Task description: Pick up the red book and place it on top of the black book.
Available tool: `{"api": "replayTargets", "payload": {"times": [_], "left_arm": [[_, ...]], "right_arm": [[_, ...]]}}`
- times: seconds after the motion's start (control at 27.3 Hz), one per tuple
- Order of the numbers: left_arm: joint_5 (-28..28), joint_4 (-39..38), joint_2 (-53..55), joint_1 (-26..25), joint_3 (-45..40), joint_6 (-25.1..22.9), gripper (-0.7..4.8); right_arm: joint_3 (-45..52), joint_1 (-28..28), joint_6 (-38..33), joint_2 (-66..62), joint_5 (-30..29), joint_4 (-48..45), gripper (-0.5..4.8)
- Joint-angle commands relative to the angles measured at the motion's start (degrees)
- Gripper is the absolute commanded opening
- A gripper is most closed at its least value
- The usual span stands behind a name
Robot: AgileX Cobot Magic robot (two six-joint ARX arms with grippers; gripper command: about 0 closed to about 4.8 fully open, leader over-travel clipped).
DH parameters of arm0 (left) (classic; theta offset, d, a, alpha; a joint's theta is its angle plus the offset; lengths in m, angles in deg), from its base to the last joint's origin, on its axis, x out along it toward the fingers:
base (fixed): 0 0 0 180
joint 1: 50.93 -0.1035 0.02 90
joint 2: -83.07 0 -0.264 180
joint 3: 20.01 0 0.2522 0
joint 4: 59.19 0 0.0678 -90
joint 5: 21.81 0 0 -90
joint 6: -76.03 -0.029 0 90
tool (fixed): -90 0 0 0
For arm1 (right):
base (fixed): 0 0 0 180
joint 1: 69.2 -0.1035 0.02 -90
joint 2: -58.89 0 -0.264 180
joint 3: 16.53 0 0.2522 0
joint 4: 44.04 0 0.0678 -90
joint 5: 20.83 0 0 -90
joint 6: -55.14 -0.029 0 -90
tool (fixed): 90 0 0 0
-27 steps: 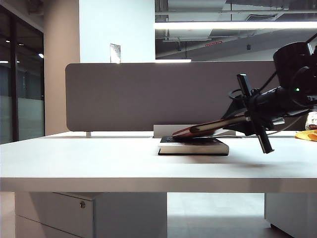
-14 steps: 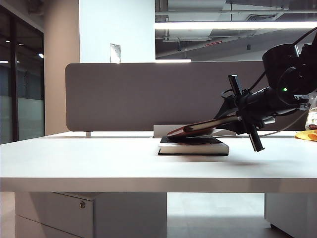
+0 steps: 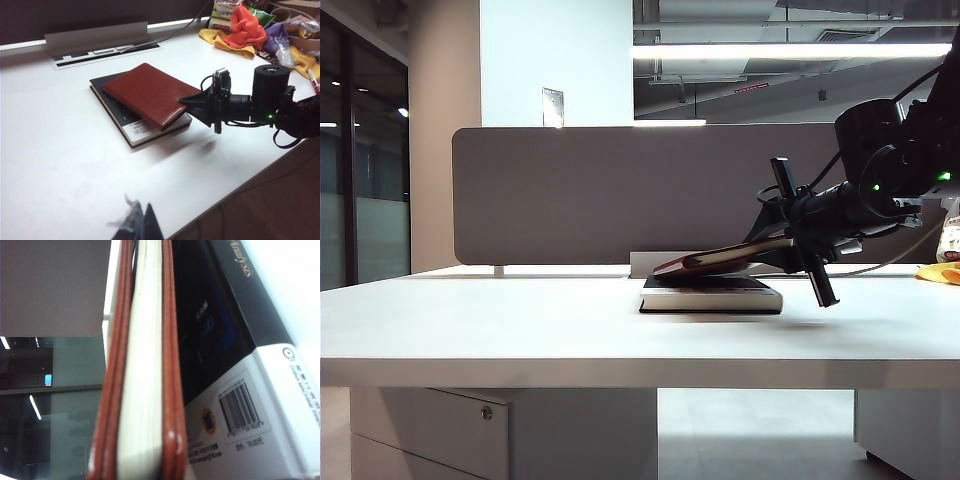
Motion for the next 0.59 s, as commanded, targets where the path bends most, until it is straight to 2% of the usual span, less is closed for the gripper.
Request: {"api": "replayTargets", "payload": {"times": [0.04,0.59], "left_arm": [[0.13,0.35,-0.09,-0.07,0.31,-0.04,-0.05],[0.11,-0.44,-0.09,-0.07,0.31,-0.04,-0.05]], "right_arm": [[-1.49,-0.04,0.11,0.46,0.35,-0.13,-0.02],[-5.27,-0.42,0.13,-0.66,-0.26,3.28,-0.02]]}}
